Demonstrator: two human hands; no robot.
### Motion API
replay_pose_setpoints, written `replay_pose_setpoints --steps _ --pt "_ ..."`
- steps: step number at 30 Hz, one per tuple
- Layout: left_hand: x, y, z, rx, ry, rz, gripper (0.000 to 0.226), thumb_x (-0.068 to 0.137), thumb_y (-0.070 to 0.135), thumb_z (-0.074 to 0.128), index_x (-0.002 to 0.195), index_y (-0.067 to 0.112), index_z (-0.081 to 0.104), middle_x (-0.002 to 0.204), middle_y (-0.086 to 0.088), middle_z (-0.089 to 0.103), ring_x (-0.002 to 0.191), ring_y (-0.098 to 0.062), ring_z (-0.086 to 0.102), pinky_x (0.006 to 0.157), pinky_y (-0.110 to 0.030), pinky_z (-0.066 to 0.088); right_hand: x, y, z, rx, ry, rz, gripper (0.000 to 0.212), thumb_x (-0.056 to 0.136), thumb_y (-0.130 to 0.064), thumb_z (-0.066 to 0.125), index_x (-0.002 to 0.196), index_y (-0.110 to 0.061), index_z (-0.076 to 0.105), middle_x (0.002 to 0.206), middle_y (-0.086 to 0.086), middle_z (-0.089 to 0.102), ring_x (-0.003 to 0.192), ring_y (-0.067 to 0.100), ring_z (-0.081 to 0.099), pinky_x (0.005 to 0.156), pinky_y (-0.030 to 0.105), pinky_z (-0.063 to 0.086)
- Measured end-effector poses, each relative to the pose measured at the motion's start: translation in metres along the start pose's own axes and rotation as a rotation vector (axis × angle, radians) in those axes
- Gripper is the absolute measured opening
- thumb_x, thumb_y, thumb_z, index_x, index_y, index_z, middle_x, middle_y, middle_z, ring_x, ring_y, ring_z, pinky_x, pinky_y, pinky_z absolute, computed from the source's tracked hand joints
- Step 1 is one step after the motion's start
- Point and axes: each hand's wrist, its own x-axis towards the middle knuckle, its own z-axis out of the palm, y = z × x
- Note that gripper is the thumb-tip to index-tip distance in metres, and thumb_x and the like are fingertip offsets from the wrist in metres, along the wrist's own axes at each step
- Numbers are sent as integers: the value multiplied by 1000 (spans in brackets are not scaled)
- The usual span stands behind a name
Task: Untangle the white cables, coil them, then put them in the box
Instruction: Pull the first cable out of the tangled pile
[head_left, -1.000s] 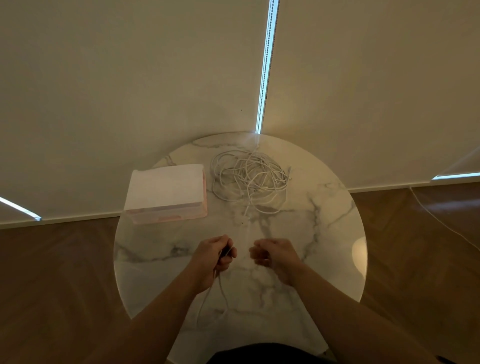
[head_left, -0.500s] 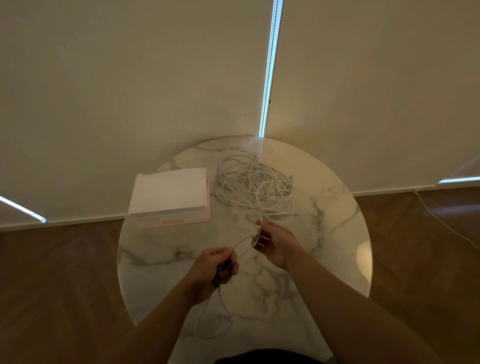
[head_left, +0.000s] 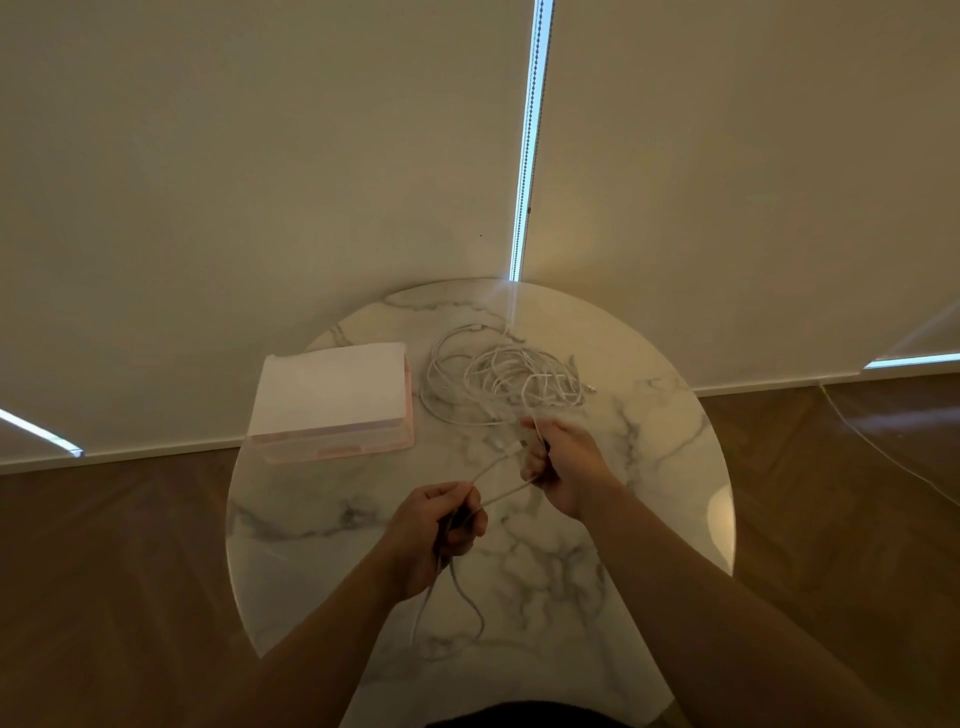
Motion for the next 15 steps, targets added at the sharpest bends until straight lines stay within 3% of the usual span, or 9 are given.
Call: replay_pose_setpoints --steps 4,6,9,12,15 --pt "0 2 -8 -113 58 21 31 100 14 35 75 5 51 63 -14 52 44 -13 28 42 -21 24 -8 -20 -8 93 -142 -130 18 101 -10 44 99 -3 60 65 8 55 52 20 54 53 31 51" --pt "0 3 -9 -107 50 19 31 101 14 34 75 5 51 63 -15 53 44 -13 28 42 -21 25 -5 -20 -11 83 -67 -24 16 100 -7 46 94 -1 60 64 9 58 47 17 53 49 28 51" --pt "-1 2 -1 -37 -3 2 32 100 13 36 75 5 52 64 -16 55 44 -13 29 43 -21 26 -1 -13 -11 -110 69 59 20 101 -13 46 96 0 61 52 2 47 37 11 38 41 22 39" --pt "-1 1 5 -33 -21 -1 32 100 12 36 74 5 52 63 -16 55 43 -12 30 43 -21 26 -2 -15 -10 -163 34 -76 24 102 -17 46 101 0 63 51 1 40 39 12 33 41 23 33" --pt "-1 1 2 -73 2 9 29 99 14 37 75 5 51 62 -14 54 43 -12 30 42 -21 25 -6 -27 -12 -72 -78 -241 21 102 -14 47 99 -3 65 58 5 49 43 15 41 46 27 39"
